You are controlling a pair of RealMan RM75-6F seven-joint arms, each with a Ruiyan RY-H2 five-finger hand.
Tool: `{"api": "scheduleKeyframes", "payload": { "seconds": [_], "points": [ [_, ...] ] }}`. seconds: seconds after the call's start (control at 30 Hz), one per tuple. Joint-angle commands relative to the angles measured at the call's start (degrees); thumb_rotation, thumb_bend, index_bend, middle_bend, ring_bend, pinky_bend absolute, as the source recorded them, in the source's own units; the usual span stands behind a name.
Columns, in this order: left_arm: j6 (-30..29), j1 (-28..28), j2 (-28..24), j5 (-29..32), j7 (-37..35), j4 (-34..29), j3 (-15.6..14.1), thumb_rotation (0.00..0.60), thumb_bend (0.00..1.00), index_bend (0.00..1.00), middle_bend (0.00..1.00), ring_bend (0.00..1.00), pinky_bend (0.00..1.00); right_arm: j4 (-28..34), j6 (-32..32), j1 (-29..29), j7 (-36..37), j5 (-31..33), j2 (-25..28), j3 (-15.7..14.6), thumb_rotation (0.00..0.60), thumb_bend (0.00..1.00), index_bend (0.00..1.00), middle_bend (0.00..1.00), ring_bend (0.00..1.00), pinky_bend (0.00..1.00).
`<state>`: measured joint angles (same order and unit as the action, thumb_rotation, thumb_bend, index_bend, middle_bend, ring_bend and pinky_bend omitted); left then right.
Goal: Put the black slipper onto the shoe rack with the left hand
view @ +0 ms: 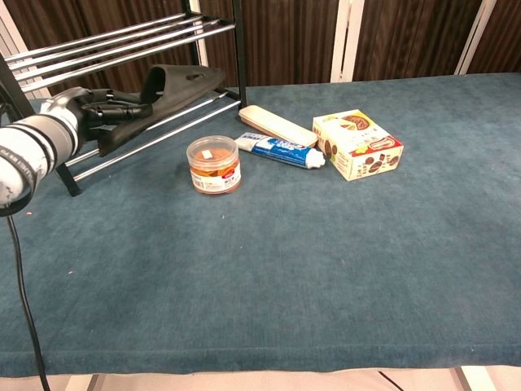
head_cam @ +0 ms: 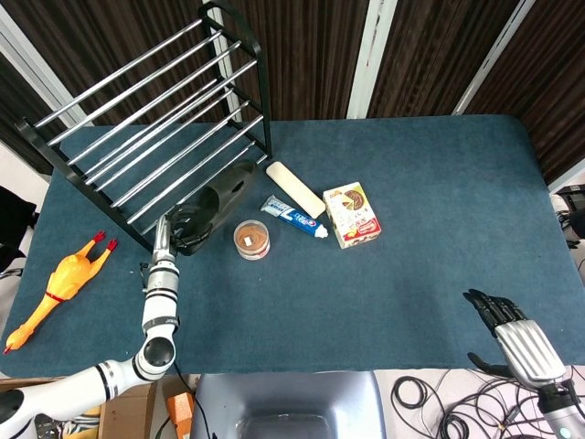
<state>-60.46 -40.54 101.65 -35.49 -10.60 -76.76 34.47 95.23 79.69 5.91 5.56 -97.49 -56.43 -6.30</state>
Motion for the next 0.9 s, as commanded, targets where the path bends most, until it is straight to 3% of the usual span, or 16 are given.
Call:
{"api": "scheduleKeyframes", "payload": {
  "seconds": [0.03,0.37,0.9],
  "points": [
    [0.23,-1.14,1.15,0.50,0.02,2.79,0.95,0.600,0.35,0.41,0.57,0.65,0.82,-0.08,0.11,-0.05,0.24,-0.05,0.11,0.01,0.600,0.16,0.00,0.07,0.11,0.15],
    [0.82,-4.04,3.20,3.66,2.53,10.64,3.30,0.600,0.35,0.40,0.53,0.62,0.79,-0.22,0.67,-0.23,1.23,-0.38,0.61,-0.11,0.600,0.16,0.00,0.08,0.11,0.16],
    [-0.14,-7.58,7.75,0.17,2.80,25.57,3.76,0.600,0.36,0.39,0.51,0.59,0.77,-0.45,1.21,-0.41,2.40,-0.89,1.18,-0.29,0.600,0.16,0.00,0.08,0.12,0.18]
  ]
}}
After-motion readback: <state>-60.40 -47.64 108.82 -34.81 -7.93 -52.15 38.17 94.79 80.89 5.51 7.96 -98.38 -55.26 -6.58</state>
